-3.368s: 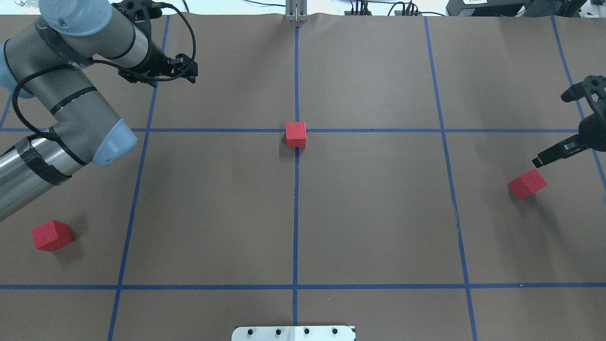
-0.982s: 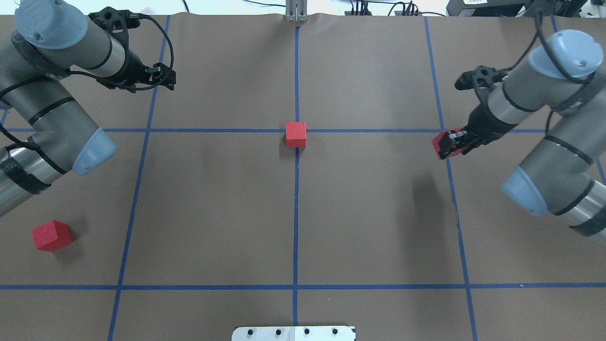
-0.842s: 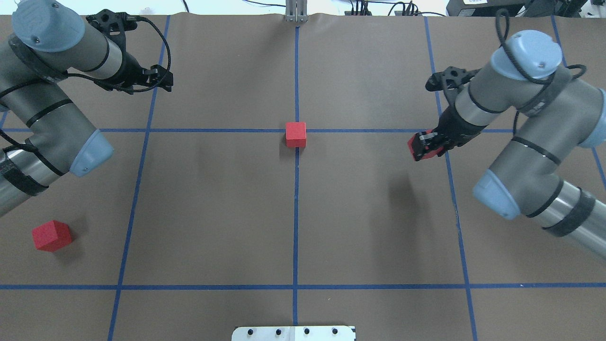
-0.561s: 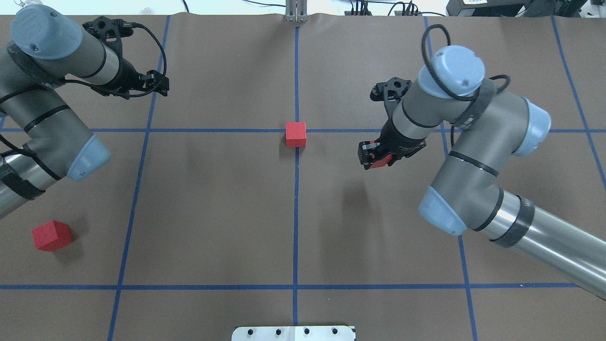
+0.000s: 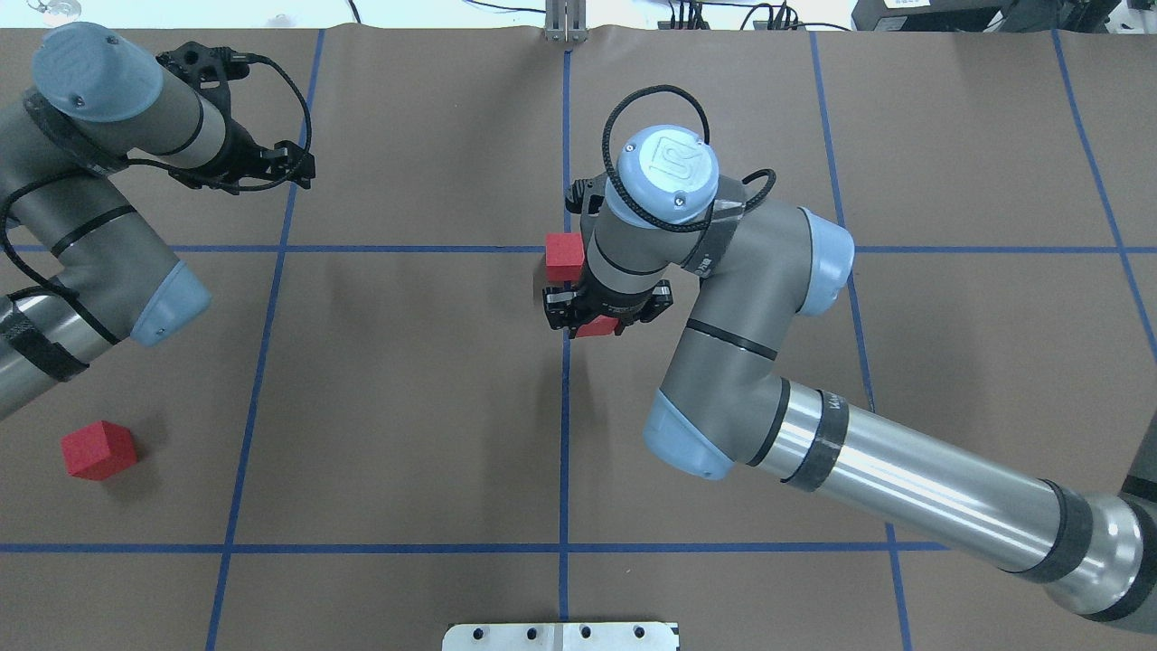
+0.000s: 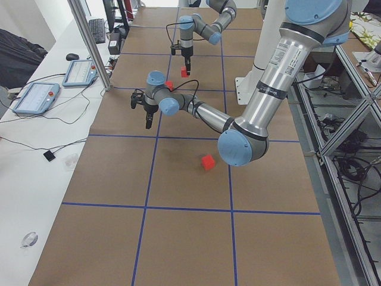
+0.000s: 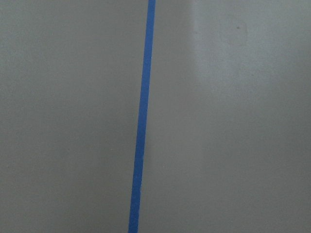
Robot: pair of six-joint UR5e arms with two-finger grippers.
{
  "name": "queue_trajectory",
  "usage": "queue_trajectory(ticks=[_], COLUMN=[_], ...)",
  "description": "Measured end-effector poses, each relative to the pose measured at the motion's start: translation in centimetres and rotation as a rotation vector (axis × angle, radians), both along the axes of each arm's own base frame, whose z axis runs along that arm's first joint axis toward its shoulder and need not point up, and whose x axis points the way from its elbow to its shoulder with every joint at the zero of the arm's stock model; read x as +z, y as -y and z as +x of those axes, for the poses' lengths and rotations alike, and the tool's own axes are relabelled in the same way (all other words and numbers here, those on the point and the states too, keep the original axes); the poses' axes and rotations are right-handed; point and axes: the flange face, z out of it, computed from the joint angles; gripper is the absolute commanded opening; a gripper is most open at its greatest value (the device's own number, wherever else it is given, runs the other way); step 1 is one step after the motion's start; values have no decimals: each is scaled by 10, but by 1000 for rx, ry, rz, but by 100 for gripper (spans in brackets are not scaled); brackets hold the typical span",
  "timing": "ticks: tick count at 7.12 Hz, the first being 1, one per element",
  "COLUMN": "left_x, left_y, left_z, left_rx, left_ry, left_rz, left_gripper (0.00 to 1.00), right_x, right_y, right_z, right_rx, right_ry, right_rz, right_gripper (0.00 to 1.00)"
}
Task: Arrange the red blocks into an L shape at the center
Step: 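Carry the held cube with the right gripper next to the center cube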
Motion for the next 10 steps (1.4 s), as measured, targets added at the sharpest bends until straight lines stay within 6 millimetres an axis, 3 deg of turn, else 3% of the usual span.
queue_trajectory(ticks=[1,3,6,10], left_x=[0,-8,-20,-21], left_y=[1,3,6,8], left_z=[1,2,6,8], left_rx=[-1,-16,-42,-46], left_ry=[0,-12,-36,-51], left_rz=[0,-7,-21,-10], left_gripper=[99,99,99,99], right_x=[-9,-9,9,23], right_y=[-1,-1,8,18], right_z=[-21,-43,-54,-62], right_rx=[24,57,89,106], right_ry=[-14,-39,-74,-74], right_rz=[-27,-49,-42,-19], right_gripper=[0,0,0,0])
